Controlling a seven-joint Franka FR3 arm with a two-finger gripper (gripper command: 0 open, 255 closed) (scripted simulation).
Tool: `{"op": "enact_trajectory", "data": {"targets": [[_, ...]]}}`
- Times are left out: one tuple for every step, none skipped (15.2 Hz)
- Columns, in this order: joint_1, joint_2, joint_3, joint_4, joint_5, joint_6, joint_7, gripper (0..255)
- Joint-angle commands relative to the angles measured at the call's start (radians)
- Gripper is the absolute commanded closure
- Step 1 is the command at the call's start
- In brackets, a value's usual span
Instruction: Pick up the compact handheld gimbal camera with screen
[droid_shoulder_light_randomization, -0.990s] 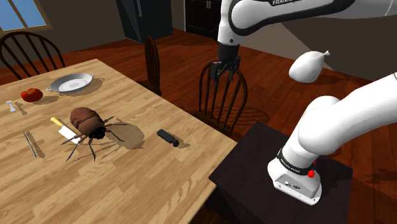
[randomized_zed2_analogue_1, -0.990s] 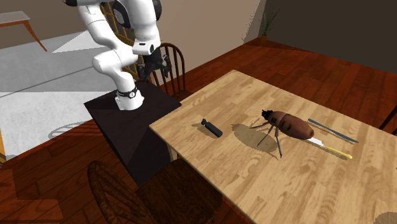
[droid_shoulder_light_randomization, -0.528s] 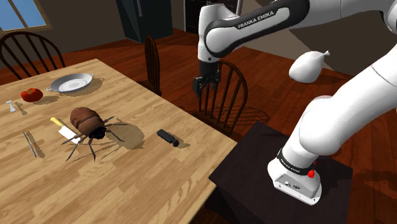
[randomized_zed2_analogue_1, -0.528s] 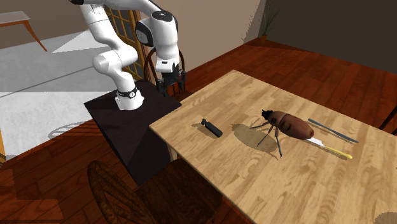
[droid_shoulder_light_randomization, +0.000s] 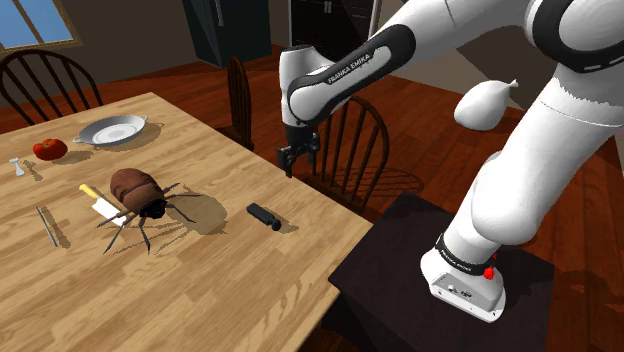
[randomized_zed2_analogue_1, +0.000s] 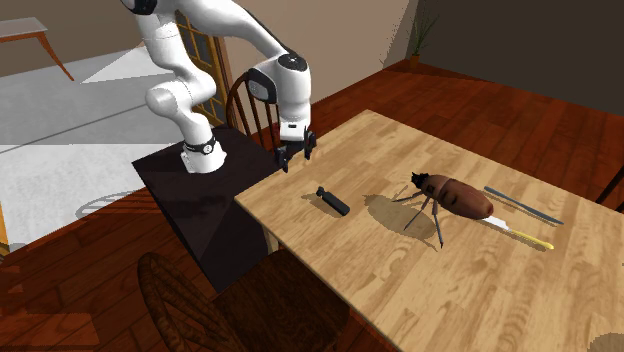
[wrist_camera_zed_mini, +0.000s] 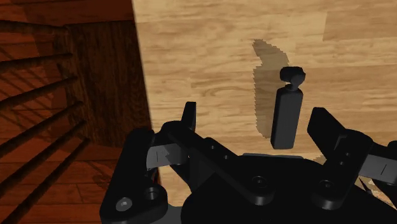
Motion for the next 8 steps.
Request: {"op": "enact_trajectory", "data": {"targets": [[0.01, 0.078, 0.012, 0.04, -0.01, 0.035, 0.017, 0], [0.015, 0.116, 0.016, 0.061, -0.016, 0.051, 0.024, 0], [0.021, 0.155, 0.02, 0.083, -0.023, 0.065, 0.032, 0], [0.026, 0.193, 0.023, 0.106, -0.03, 0.078, 0.04, 0], [0.033, 0.231, 0.026, 0.13, -0.038, 0.089, 0.048, 0], [0.039, 0.27, 0.028, 0.156, -0.046, 0.1, 0.056, 0], [0.046, 0.308, 0.029, 0.182, -0.054, 0.109, 0.064, 0], [0.053, 0.346, 0.03, 0.21, -0.062, 0.117, 0.071, 0]]}}
